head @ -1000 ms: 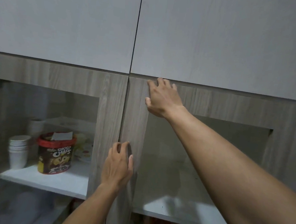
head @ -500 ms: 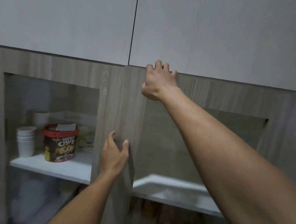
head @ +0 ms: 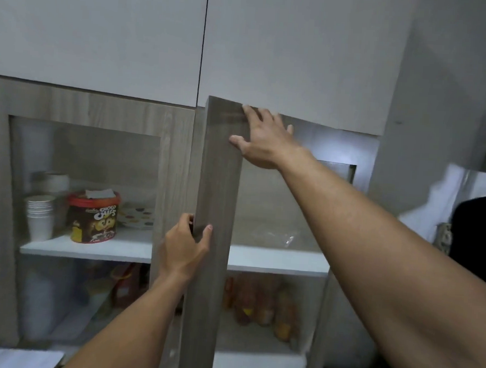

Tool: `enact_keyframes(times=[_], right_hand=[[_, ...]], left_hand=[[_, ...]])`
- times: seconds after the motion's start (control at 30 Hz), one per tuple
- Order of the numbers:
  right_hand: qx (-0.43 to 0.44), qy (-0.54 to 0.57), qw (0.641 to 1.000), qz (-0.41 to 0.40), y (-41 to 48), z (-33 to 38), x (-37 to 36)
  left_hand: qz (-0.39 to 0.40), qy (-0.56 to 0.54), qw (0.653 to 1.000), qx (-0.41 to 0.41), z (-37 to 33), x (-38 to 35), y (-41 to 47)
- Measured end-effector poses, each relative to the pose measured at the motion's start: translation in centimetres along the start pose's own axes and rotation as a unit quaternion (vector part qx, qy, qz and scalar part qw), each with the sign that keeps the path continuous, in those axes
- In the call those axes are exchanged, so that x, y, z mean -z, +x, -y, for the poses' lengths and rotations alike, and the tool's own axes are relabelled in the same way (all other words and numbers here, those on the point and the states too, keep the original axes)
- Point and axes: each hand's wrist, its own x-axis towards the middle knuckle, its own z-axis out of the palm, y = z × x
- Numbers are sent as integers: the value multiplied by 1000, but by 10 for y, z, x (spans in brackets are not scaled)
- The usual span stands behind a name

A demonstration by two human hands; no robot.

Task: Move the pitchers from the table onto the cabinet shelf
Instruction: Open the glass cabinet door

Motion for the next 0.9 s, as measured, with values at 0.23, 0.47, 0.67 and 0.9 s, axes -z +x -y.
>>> enact_keyframes(times=[0.23,0.47,0.67,0.9], right_hand=[[-8,24,1000,-14,-78,1,70],[-14,9,998,-59,-141,-19,138],[-24,-80,994,-74,-195,-49,191],[-80,-225,969,-70,-267,-105,236]], left_hand=[[27,-1,999,-44,-69,32,-81],[110,-61,981,-149,-128,31,-143],[183,-148,947,-219,-174,9,-193],[230,-179,918,-270,-252,-37,-237]])
